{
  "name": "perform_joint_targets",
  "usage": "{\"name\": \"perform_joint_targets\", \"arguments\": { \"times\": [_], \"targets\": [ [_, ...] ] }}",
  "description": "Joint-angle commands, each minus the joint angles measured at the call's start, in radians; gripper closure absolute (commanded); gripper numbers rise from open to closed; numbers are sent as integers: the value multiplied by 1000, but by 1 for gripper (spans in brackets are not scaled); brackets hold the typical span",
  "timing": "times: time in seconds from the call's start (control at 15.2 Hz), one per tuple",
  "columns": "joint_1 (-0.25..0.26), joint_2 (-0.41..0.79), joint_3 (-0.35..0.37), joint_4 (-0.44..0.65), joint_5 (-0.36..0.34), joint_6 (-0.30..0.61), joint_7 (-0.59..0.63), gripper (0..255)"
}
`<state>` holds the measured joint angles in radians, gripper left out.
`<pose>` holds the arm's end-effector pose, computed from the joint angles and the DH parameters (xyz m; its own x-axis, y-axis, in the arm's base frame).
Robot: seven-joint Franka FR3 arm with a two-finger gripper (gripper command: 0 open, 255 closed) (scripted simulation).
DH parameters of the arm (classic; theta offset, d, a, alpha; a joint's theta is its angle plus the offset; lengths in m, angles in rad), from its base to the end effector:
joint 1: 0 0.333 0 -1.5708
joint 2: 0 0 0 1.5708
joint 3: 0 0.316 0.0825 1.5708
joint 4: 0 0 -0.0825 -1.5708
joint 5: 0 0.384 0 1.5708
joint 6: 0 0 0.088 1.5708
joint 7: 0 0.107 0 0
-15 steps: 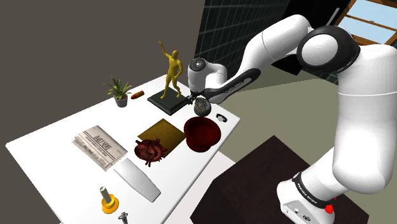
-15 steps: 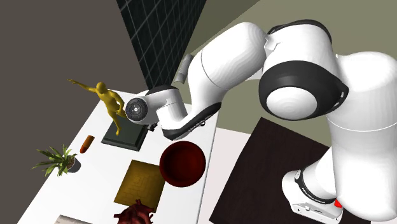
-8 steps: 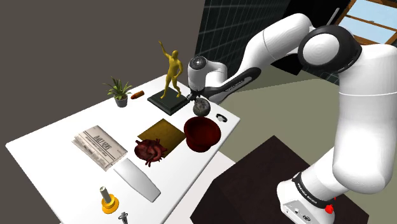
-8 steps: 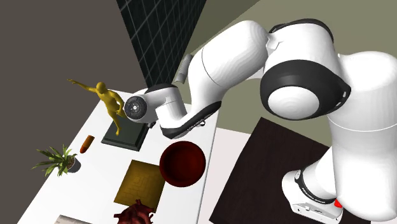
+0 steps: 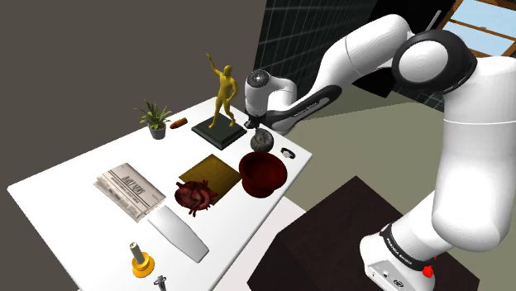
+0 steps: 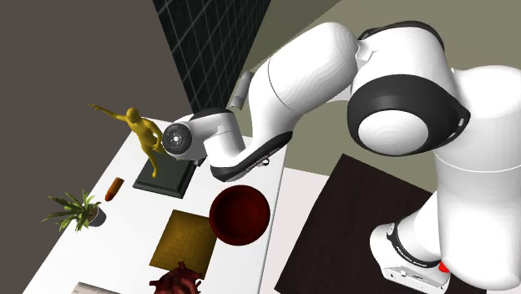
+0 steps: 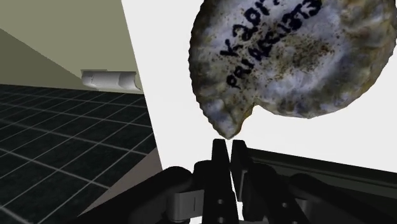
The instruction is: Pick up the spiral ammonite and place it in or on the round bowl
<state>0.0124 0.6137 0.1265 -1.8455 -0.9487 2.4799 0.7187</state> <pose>0.6393 0.0877 0.1947 0.9584 0.1963 0.2071 0.0865 -0.8914 0.4449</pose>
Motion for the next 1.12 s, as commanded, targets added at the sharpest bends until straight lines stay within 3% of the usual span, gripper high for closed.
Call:
{"name": "perform_joint_targets", "arguments": {
  "times": [0.0,0.13,0.2,0.46,0.73,0.79,1.06],
  "targets": [
    [-4,-20,8,-8,14,-12,-15,255],
    [-5,-20,8,-8,14,-12,-16,255],
    [-5,-20,8,-8,14,-12,-16,0],
    [171,88,7,142,55,-422,-2,0],
    [336,292,-11,396,107,-817,-31,0],
    [356,324,-16,436,113,-866,-38,0],
    [336,320,-25,394,100,-824,-26,0]
  ]
}}
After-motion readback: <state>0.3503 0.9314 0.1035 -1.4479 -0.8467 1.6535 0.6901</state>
